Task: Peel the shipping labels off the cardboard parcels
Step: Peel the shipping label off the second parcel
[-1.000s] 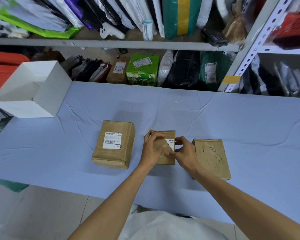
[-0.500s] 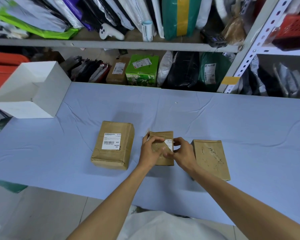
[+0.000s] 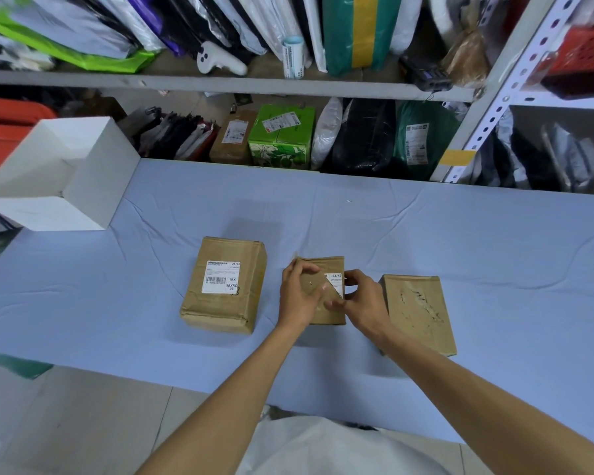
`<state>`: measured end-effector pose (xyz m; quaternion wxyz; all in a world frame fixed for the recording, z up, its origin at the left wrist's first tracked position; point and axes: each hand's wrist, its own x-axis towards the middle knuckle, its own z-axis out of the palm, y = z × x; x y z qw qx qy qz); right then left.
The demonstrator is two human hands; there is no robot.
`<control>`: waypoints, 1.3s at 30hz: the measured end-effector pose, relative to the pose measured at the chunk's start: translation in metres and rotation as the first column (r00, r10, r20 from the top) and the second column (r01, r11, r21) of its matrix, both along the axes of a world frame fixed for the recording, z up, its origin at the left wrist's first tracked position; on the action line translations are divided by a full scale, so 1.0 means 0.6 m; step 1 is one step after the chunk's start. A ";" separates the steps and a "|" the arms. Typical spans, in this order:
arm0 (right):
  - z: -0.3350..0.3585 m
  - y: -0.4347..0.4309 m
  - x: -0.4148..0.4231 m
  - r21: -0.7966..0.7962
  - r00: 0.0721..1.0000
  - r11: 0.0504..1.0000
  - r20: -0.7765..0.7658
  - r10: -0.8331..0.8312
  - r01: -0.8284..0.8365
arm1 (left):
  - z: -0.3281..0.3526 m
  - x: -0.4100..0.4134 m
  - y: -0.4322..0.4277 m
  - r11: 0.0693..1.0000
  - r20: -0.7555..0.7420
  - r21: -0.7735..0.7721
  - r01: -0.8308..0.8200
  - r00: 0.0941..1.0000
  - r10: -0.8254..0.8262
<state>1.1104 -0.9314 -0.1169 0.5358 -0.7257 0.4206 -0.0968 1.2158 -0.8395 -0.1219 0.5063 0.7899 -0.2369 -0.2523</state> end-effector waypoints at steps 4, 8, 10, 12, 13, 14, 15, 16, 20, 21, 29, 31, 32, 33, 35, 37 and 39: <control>-0.001 0.002 0.001 0.003 1.000 1.000 0.007 -0.006 0.006 | -0.003 -0.001 0.005 1.000 0.001 0.004 0.009 1.000 -0.009; 0.002 0.004 0.003 -0.003 1.000 1.000 0.018 -0.007 0.007 | -0.010 0.000 0.009 1.000 0.005 -0.001 0.024 1.000 -0.024; 0.004 0.005 0.003 0.009 1.000 1.000 0.025 -0.006 0.006 | -0.013 0.000 0.010 1.000 0.004 0.005 0.019 1.000 -0.019; 0.005 0.006 0.003 0.010 0.999 1.000 0.032 -0.001 0.000 | -0.013 -0.001 0.009 1.000 0.005 0.008 0.012 1.000 -0.012; 0.006 0.006 0.003 0.008 0.999 1.000 0.033 0.004 -0.004 | -0.013 -0.001 0.008 1.000 0.005 0.006 0.009 1.000 -0.009; 0.006 0.006 0.003 0.005 0.999 1.000 0.032 0.007 -0.008 | -0.013 -0.001 0.007 1.000 0.003 0.003 0.005 1.000 -0.005; 0.007 0.006 0.004 0.004 0.999 1.000 0.032 0.009 -0.009 | -0.012 0.000 0.006 1.000 0.000 0.004 0.003 1.000 -0.003; 0.007 0.007 0.004 0.001 0.999 1.000 0.033 0.010 -0.010 | -0.011 0.001 0.006 1.000 -0.004 0.007 0.004 1.000 -0.004; 0.008 0.007 0.004 -0.005 0.999 1.000 0.032 0.024 -0.024 | -0.009 -0.001 0.003 1.000 -0.023 0.018 0.001 1.000 0.000; 0.007 0.007 0.004 -0.006 0.999 1.000 0.033 0.022 -0.022 | -0.008 -0.001 0.004 1.000 -0.024 0.017 -0.004 1.000 0.004; 0.005 0.013 0.000 -0.014 0.999 1.000 0.031 0.013 -0.013 | -0.013 -0.007 0.000 0.997 0.007 -0.044 -0.059 0.998 0.059; 0.005 0.014 -0.003 -0.016 0.999 1.000 0.046 0.012 -0.011 | -0.017 -0.009 0.003 0.998 0.010 -0.041 -0.044 0.999 0.045; 0.005 0.015 -0.003 -0.020 0.998 1.000 0.056 0.013 -0.012 | -0.017 -0.009 0.005 0.998 0.009 -0.041 -0.037 0.999 0.037; 0.005 0.015 -0.003 -0.020 0.998 1.000 0.061 0.015 -0.014 | -0.019 -0.010 0.007 0.999 0.009 -0.043 -0.031 0.999 0.032; 0.004 0.015 -0.004 -0.016 0.998 1.000 0.061 0.020 -0.019 | -0.020 -0.010 0.010 0.999 0.012 -0.045 -0.023 1.000 0.024; 0.004 0.015 -0.004 -0.017 0.998 0.999 0.057 0.029 -0.028 | -0.022 -0.010 0.012 0.999 0.012 -0.036 -0.012 1.000 0.012; 0.004 0.015 -0.005 -0.025 0.998 0.999 0.054 0.038 -0.037 | -0.023 -0.010 0.013 1.000 0.007 -0.020 -0.004 1.000 0.004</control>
